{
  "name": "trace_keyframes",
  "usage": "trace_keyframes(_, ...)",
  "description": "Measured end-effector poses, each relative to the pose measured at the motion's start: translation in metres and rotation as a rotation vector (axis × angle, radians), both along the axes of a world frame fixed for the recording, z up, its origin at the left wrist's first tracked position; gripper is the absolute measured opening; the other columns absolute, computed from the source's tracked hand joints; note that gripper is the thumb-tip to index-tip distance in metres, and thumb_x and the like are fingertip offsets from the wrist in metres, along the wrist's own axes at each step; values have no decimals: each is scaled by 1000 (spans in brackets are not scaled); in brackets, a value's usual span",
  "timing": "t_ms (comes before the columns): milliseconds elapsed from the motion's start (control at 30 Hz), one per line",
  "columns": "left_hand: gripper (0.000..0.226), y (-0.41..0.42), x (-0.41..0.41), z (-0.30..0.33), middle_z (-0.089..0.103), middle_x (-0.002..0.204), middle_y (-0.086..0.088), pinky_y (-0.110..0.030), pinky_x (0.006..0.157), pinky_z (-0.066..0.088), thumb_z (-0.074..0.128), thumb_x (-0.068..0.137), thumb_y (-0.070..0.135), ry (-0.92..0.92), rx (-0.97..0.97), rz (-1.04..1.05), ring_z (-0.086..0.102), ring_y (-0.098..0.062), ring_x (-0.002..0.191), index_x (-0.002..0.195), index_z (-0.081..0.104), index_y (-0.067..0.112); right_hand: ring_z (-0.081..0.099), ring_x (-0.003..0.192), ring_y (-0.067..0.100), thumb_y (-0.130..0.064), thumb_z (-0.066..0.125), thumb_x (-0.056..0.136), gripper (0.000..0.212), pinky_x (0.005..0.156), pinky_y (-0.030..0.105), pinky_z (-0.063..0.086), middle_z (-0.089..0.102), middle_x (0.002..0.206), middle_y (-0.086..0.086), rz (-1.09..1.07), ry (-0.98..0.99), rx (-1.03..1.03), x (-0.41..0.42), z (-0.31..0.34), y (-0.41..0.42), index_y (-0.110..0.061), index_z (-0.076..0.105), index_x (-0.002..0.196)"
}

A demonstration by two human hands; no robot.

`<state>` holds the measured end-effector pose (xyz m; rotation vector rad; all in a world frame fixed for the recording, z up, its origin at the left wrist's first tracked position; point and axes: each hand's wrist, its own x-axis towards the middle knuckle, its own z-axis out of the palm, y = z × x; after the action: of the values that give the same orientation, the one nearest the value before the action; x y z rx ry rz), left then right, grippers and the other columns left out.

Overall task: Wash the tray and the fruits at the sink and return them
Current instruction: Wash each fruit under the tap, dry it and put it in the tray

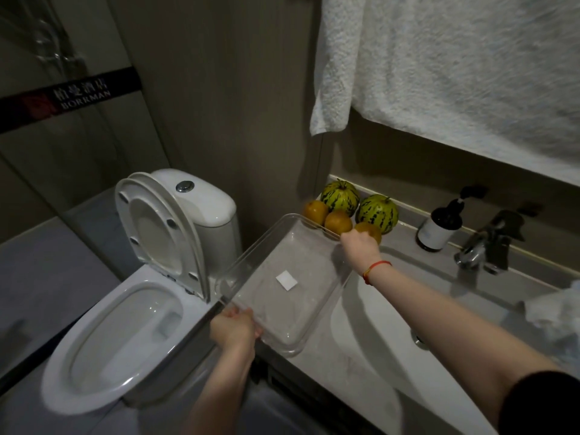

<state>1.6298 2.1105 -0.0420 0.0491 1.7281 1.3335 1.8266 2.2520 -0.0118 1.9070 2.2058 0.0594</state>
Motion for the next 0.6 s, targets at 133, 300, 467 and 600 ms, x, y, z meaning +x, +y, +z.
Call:
trace_keyframes(133,24,3,-1,-11,63,96,-34,-29,42,53,61,83,-9,82,-89,-40,53,-25,61,104,58,-18,63,102,35,6,44,89,28,77,41,51,65,109,16,4,18,-16,2,-6,-1,-1,64,108)
trace_keyframes(300,40,3,-3,-4,56,118,-34,-45,95,48,67,81,4,314,-222,-226,58,-44,104,113,55,-16,62,104,33,2,46,91,27,78,39,51,64,111,14,-15,29,10,4,-4,-3,-4,64,110)
trace_keyframes(467,61,11,3,31,25,140,-26,-43,104,29,61,82,-1,645,-141,-199,30,-45,125,137,33,-1,63,100,32,-2,48,89,22,72,35,49,64,106,10,-73,78,121,4,6,-10,-8,62,106)
trace_keyframes(600,48,32,16,52,37,135,-24,-36,98,31,55,81,-8,798,25,-309,40,-39,120,127,45,0,62,95,33,-7,48,89,19,67,34,44,64,101,12,-91,216,170,5,12,-16,-9,61,102)
